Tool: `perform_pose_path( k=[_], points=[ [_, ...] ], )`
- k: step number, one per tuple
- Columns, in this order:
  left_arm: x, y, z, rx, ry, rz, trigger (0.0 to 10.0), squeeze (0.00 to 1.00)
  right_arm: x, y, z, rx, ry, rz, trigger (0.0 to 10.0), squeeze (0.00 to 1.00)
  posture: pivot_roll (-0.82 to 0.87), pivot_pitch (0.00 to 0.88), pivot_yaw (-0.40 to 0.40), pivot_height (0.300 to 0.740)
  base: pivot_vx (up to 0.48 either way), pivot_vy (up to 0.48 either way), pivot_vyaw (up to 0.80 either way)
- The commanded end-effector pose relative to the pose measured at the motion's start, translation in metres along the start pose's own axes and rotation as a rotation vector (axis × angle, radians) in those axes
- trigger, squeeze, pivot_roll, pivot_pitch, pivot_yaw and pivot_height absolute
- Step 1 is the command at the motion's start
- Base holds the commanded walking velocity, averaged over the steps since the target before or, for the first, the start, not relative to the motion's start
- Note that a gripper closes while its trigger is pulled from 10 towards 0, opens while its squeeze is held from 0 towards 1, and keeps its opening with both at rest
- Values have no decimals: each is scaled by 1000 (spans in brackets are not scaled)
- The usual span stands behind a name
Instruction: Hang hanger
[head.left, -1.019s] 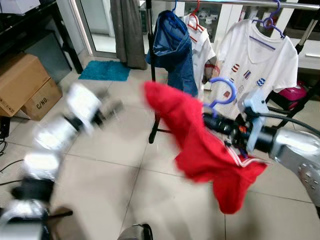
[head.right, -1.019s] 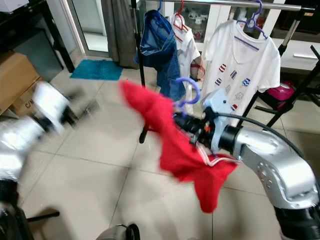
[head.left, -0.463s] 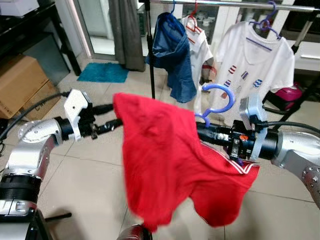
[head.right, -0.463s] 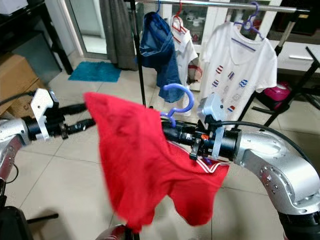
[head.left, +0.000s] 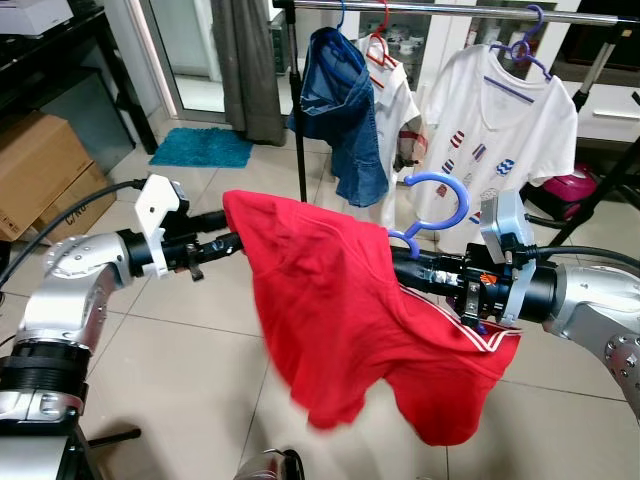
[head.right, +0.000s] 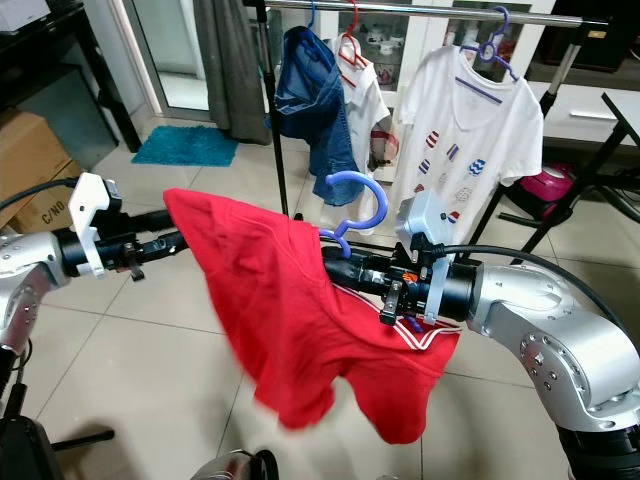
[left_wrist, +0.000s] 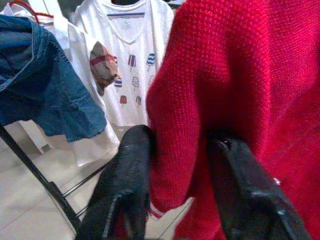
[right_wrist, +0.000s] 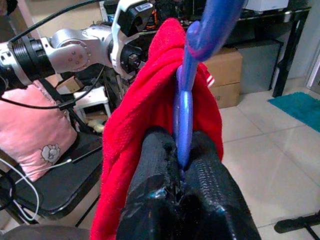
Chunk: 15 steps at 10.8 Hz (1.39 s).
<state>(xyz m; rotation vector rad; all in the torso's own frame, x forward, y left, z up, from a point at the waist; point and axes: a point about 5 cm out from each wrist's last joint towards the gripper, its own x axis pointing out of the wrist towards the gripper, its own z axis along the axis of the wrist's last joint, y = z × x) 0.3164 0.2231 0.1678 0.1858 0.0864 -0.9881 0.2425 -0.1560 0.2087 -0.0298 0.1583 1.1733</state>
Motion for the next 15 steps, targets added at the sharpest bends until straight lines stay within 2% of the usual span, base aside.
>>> perform_pose_path(
  k=[1,4,6,10,13,14,15],
  points=[
    [0,1,4,9,-15,-1,0,0,-1,5,9,-39,-33,22,10000,0,-164,36,70,740,0,0,0],
    [1,2,-1,-1,-21,43,0,0,-1,6,8,-36,-29,29,10000,0,-167,27,64,740,0,0,0],
    [3,9,-5,10,6,129,0,0,0,7,7,-35,-28,33,10000,0,-171,20,63,740,0,0,0],
    [2,16,-2,-10,-69,232,0,0,1,8,6,-34,-26,39,10000,0,-175,8,66,740,0,0,0],
    [-23,37,-2,17,-79,494,0,0,-1,7,2,-26,-10,11,10000,0,-170,11,64,740,0,0,0],
    [-26,38,-4,20,-68,529,0,0,-1,7,1,-25,-10,7,10000,0,-170,11,64,740,0,0,0],
    [-31,40,-18,-14,-23,639,0,0,0,5,0,-22,-9,0,10000,0,-166,13,65,740,0,0,0]
  ],
)
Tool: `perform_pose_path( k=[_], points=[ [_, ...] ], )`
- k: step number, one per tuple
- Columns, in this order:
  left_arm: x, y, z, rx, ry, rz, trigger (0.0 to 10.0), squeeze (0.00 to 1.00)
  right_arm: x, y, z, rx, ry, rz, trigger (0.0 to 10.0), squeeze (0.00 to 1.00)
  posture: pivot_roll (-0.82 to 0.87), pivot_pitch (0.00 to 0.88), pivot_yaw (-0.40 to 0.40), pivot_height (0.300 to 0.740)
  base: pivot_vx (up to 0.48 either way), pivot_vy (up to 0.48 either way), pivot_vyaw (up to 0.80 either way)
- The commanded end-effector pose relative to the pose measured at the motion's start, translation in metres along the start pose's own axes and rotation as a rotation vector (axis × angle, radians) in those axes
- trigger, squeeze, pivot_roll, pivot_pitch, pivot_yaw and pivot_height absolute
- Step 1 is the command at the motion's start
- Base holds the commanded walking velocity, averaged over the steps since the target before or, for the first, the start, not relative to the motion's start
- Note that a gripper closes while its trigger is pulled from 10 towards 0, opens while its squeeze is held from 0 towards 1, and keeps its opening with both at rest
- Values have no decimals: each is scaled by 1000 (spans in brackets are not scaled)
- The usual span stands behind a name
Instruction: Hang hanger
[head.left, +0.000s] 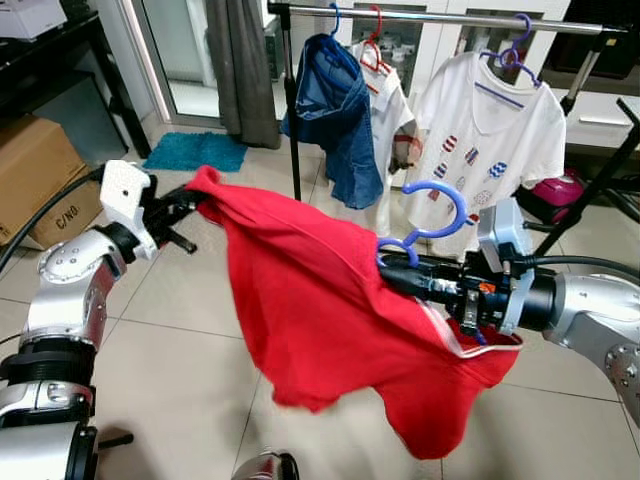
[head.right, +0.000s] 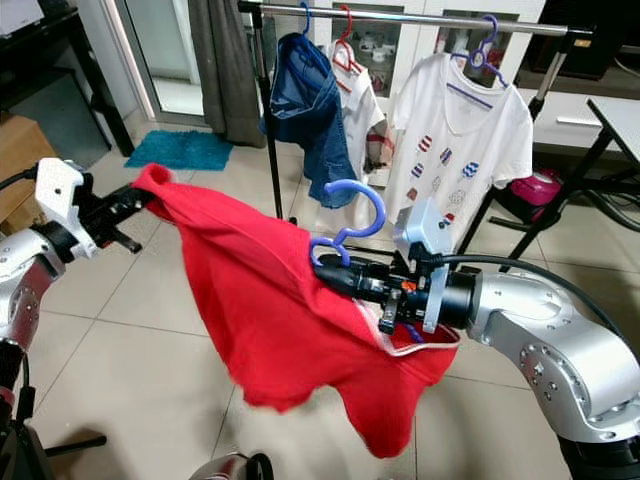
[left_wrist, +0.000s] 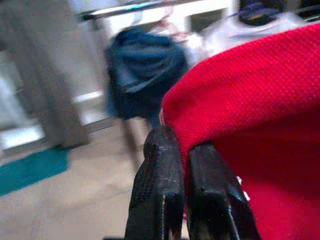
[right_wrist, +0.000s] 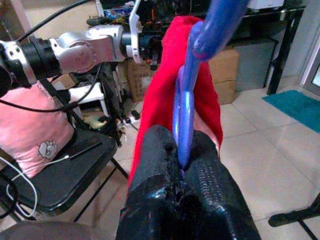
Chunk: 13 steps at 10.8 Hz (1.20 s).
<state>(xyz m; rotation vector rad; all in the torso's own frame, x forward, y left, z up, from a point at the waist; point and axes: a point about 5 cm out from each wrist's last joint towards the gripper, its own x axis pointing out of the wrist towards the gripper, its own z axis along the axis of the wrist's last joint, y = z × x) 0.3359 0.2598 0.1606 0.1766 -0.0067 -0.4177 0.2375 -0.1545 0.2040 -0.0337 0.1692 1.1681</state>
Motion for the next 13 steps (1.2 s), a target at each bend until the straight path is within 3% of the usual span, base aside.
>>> perform_pose_path(
  k=[1,2,7,9,11,12,13],
  points=[
    [-12,17,-13,-24,56,173,0,0,0,0,4,-22,-16,-4,10000,0,-165,15,65,740,0,0,0],
    [-15,21,-19,-37,70,263,0,0,-1,-1,3,-18,-12,-10,10000,0,-165,16,64,740,0,0,0],
    [-26,28,-44,-43,189,506,0,0,-2,-3,1,-11,-4,-39,10000,0,-167,22,67,740,0,0,0],
    [-31,29,-52,-51,226,568,0,0,-2,-9,-1,4,7,-89,10000,0,-167,24,69,740,0,0,0],
    [-28,17,-63,-104,251,540,0,0,-3,-12,-3,49,-1,-111,10000,0,-165,27,71,740,0,0,0],
    [-20,2,-65,-156,234,456,4863,0,-1,-12,-3,57,-10,-117,10000,0,-165,27,71,740,0,0,0],
    [-12,-14,-63,-190,195,354,10000,1000,3,-12,-6,75,-21,-144,10000,0,-164,38,71,740,0,0,0]
  ],
)
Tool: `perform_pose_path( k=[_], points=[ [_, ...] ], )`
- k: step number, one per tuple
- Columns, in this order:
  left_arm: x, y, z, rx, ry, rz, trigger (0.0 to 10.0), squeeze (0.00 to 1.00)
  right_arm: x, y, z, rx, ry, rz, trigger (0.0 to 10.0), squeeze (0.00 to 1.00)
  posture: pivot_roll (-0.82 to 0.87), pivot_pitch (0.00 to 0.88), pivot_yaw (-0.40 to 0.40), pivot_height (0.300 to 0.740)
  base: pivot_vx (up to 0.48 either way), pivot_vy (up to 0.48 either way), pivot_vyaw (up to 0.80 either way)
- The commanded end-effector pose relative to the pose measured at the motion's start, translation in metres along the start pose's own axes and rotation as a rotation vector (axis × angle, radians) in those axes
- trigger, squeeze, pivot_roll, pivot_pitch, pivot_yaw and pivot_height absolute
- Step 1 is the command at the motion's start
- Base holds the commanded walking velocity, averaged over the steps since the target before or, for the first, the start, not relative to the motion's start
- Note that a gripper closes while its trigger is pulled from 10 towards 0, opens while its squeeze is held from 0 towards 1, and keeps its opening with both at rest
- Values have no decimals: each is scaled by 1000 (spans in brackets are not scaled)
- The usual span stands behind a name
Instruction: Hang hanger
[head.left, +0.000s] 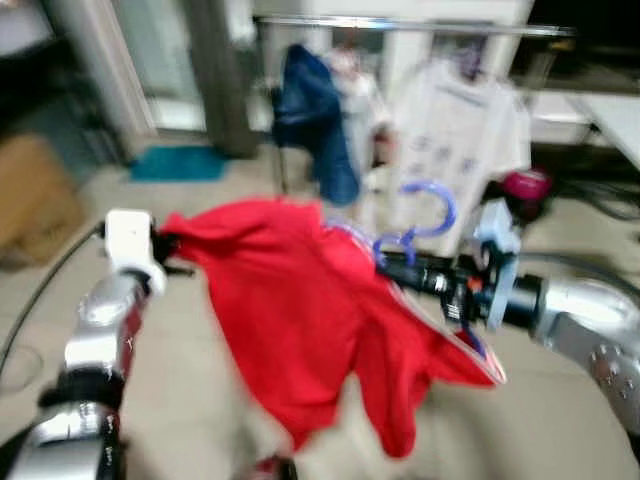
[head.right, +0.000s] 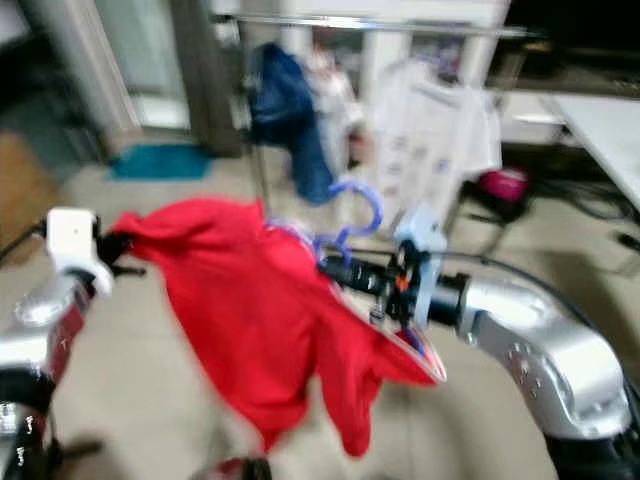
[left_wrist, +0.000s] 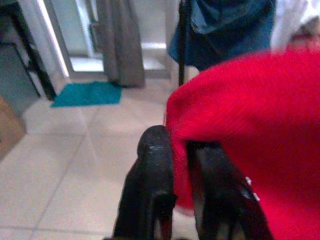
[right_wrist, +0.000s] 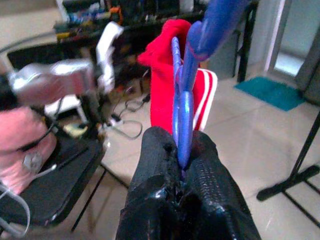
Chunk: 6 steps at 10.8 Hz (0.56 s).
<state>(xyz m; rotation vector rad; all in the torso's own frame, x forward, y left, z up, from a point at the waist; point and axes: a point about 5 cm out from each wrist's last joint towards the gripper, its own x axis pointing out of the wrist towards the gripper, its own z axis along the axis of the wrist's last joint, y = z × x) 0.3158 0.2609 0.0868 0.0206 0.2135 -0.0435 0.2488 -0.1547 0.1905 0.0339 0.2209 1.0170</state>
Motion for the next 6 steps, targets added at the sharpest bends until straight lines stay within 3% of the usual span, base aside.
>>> perform_pose_path(
  k=[1,2,6],
  points=[
    [3,-2,9,-14,-21,-11,10000,1000,-2,-1,5,-5,-30,-26,10000,0,-164,47,72,740,0,0,0],
    [-3,-5,0,-23,-4,-14,10000,1000,3,-7,1,34,-41,-154,10000,0,-168,53,68,740,0,0,0],
    [-24,-5,-20,-29,73,-53,10000,1000,4,-18,-1,-17,27,-251,10000,0,-170,90,40,740,0,0,0]
  ],
)
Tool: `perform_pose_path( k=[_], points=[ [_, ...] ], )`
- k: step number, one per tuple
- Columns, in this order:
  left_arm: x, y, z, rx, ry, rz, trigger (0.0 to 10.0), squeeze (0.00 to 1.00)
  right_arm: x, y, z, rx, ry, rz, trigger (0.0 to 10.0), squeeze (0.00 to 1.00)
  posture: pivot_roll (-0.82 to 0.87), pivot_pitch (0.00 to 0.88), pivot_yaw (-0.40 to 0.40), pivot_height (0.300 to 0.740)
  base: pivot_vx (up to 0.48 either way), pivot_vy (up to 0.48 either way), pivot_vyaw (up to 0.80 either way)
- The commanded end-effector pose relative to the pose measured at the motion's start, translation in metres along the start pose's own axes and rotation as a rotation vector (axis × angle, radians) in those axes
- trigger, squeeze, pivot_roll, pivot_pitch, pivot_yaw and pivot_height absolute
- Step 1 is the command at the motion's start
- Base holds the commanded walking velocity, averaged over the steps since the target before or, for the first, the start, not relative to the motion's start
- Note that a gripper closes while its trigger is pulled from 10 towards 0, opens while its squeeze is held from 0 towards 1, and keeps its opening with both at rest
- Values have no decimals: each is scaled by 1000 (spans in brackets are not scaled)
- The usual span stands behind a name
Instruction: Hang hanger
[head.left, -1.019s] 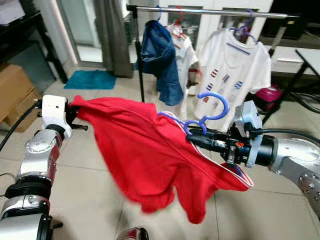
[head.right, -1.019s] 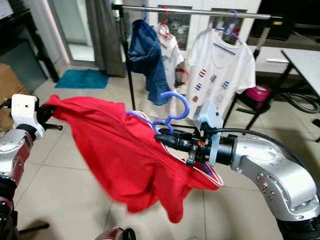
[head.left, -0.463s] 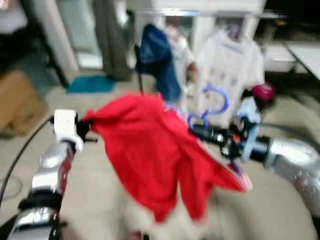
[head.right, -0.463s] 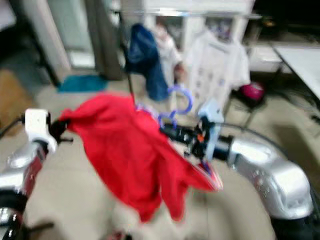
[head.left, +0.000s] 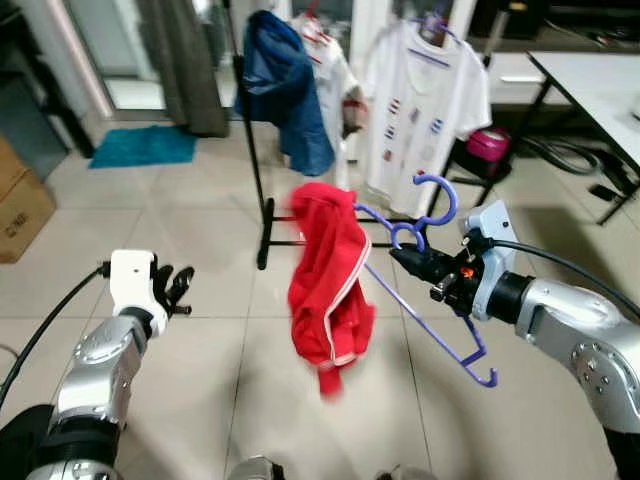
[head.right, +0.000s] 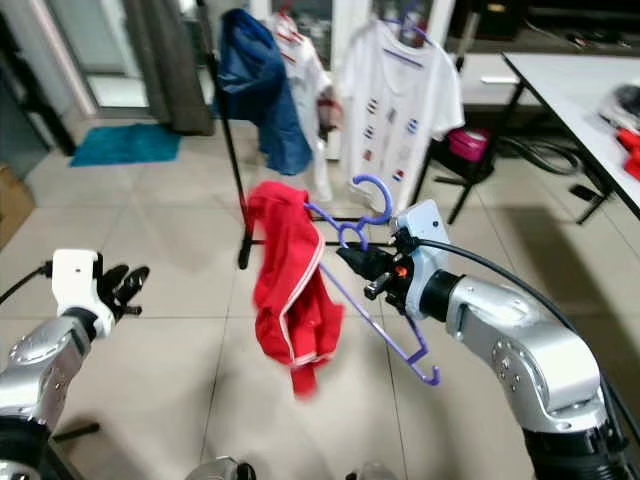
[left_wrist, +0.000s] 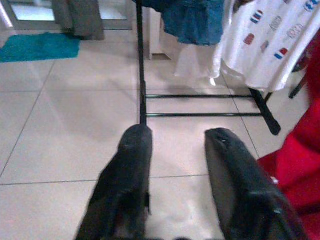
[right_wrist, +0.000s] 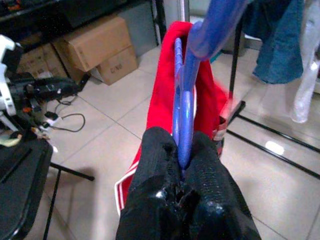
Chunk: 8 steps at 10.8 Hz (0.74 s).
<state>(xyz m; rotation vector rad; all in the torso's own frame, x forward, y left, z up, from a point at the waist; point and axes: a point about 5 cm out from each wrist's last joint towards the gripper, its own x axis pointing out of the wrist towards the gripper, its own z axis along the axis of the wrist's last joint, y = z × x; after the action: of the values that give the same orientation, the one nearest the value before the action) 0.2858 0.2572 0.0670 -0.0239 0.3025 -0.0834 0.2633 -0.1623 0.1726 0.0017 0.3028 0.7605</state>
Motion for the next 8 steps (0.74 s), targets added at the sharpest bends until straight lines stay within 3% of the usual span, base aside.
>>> perform_pose_path(
  k=[1,3,4,6,8],
  points=[
    [-1,0,5,23,-8,-22,10000,1000,-1,0,14,-53,-54,10,10000,0,-167,89,32,740,0,0,0],
    [-6,-12,15,52,-77,-67,10000,1000,2,-1,15,-55,-86,-11,10000,0,-163,99,43,740,0,0,0],
    [-5,-27,28,79,-146,-124,10000,1000,2,-1,15,-62,-101,-15,10000,0,-160,102,48,740,0,0,0],
    [-5,-41,43,115,-200,-221,10000,1000,2,0,17,-85,-111,-12,10000,0,-164,87,57,740,0,0,0],
    [-2,-45,80,263,-278,-338,10000,1000,-7,9,28,-162,-105,139,10000,0,-162,84,69,740,0,0,0]
  ],
)
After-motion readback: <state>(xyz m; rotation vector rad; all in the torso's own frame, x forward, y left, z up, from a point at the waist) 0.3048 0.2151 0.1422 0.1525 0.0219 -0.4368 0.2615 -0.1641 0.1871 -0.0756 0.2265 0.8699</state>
